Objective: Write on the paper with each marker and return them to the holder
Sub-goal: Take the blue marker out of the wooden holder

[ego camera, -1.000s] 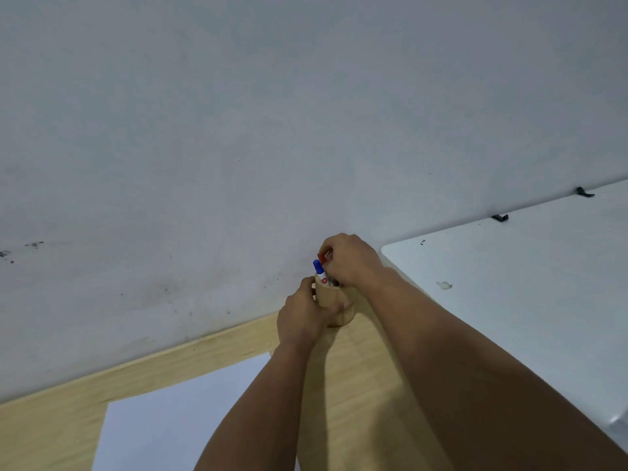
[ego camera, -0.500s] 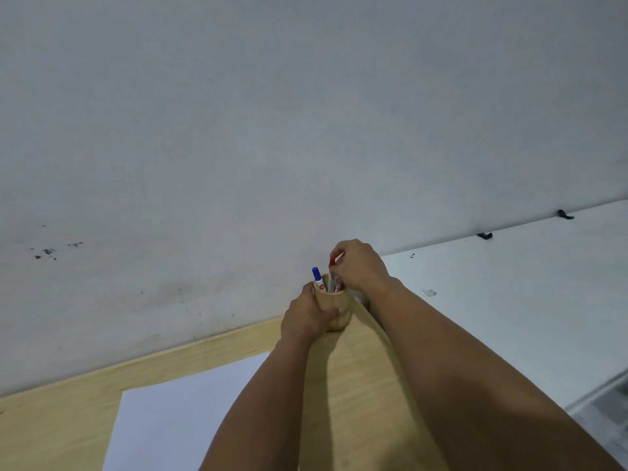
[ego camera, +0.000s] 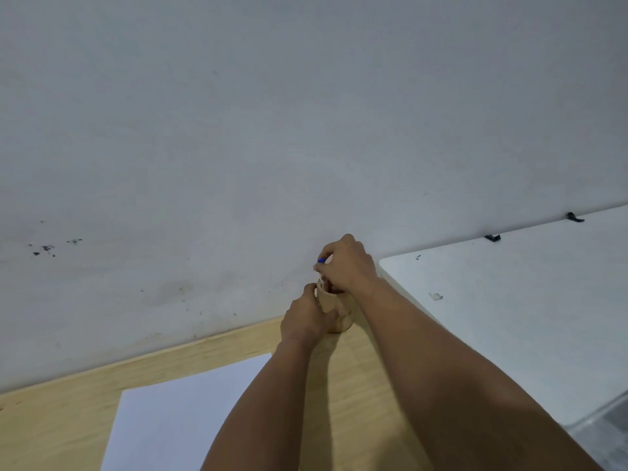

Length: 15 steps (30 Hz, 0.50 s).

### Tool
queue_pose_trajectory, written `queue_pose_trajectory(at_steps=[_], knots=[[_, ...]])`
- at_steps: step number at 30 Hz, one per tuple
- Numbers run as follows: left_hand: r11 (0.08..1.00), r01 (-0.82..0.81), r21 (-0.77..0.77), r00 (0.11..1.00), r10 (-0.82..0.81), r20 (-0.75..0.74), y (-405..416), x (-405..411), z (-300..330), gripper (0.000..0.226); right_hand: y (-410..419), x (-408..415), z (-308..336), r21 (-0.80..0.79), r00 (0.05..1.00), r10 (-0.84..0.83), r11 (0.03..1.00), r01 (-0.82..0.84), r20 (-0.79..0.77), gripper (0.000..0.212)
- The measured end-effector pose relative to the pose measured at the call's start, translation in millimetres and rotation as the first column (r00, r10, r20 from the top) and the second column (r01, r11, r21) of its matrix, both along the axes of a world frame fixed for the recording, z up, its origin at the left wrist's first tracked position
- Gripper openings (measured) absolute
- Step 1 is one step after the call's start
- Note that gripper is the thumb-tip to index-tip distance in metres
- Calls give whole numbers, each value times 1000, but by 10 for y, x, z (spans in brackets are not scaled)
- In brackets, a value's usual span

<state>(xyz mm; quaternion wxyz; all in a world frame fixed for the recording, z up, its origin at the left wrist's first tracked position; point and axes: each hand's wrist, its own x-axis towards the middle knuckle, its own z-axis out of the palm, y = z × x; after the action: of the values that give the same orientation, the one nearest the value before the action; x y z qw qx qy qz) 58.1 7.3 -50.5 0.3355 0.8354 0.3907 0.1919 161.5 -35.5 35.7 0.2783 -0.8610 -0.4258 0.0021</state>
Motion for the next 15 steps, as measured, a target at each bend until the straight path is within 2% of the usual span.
queue_pose_trajectory(at_steps=[4,7,10,12,15], knots=[[999,36,39,998,-35,-50,75,-193,190,84,-117,13,454,260,993,-47,963,74,-112,12],[994,-11,108,999,15,-35,152,-473,507,67,-200,-53,819,464,974,44,883,65,-222,10],[985,-65,160,998,65,8,189,-916,836,46,-241,-344,943,621,894,272,784,10,-357,12],[975,-121,188,992,115,46,205,-1264,995,39,-268,-664,903,629,805,378,777,-8,-458,13],[958,-206,201,978,194,78,193,-1834,1109,35,-238,-1203,660,480,734,357,876,-48,-578,20]])
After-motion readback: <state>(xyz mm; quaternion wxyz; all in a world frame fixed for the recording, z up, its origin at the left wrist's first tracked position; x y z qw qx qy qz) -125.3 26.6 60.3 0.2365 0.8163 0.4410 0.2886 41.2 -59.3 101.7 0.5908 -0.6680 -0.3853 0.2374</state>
